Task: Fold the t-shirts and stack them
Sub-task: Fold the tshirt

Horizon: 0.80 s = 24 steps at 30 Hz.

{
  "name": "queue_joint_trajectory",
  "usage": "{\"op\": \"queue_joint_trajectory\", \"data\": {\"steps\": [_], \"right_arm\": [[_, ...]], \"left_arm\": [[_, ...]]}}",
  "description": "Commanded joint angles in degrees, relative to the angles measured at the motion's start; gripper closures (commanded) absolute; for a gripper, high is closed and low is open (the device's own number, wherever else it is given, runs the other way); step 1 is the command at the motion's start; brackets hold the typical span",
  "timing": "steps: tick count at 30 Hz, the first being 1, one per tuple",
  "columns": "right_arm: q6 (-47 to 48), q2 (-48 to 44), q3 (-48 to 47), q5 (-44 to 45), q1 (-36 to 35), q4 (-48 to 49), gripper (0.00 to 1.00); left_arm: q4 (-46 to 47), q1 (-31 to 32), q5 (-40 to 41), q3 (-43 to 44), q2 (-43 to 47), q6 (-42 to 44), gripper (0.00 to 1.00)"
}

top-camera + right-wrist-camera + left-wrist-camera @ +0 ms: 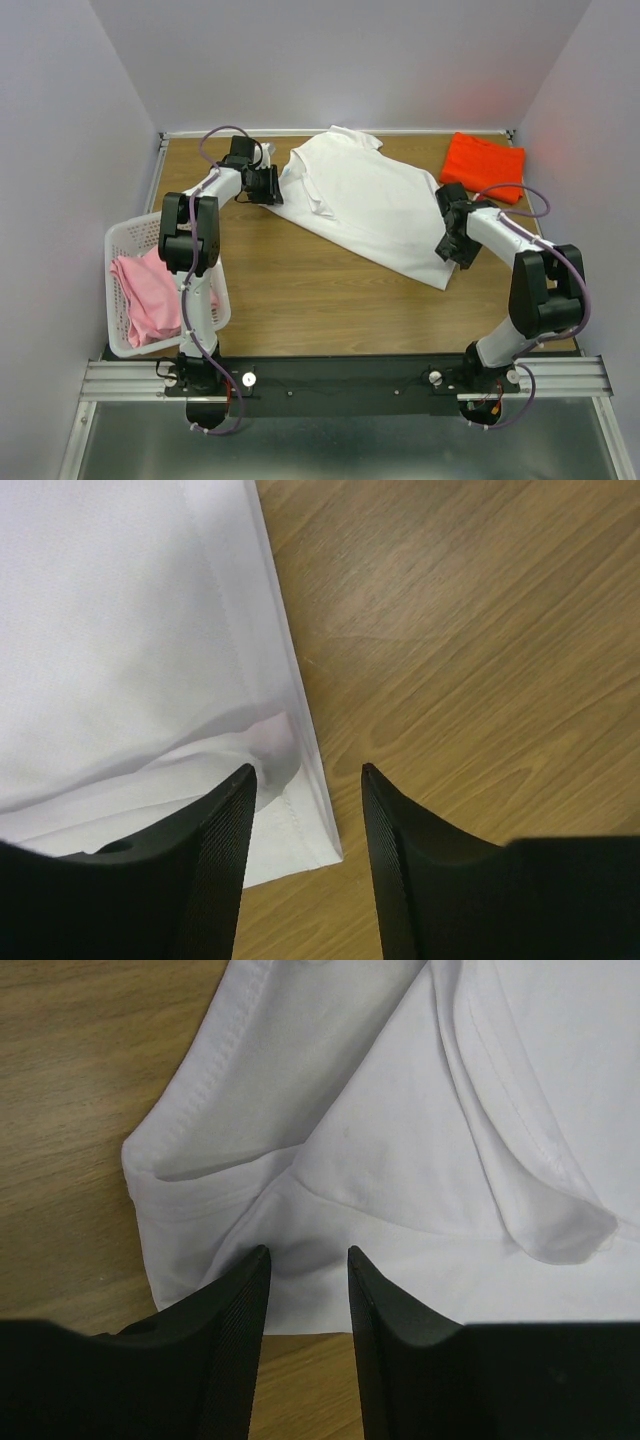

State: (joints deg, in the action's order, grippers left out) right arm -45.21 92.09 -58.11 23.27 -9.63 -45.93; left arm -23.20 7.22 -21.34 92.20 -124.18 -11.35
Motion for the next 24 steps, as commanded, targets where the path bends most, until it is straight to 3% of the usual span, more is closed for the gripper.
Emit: {"op": "queue_joint_trajectory", "data": {"steps": [1, 4, 12, 20, 24], "right_arm": [[-0.84, -2.53, -2.36, 4.07, 0.58, -2.93, 0.41], [0.29, -3.23, -3.15, 3.28, 0.57, -3.55, 0.35], [6.45, -7.10, -5.79, -5.15, -1.88, 0.03, 0.34], [6.10, -5.17, 0.09, -17.45, -2.59, 10.06, 0.34], [4.78, -3.42, 2.38, -16.33, -2.59, 11.57, 0.37]], "left_arm": [[-0.53, -0.46, 2.27, -1.41, -0.72, 0.98, 0.55], [-0.62, -0.37, 1.13, -0.80, -0.10, 0.72, 0.55], [-1.41, -0.11, 0.86, 1.75, 3.24, -0.24, 0.55], [0.70, 2.97, 0.69, 2.54, 4.56, -0.60, 0.55], [1.75, 4.55, -1.68, 2.37, 2.98, 0.02, 0.55]]}}
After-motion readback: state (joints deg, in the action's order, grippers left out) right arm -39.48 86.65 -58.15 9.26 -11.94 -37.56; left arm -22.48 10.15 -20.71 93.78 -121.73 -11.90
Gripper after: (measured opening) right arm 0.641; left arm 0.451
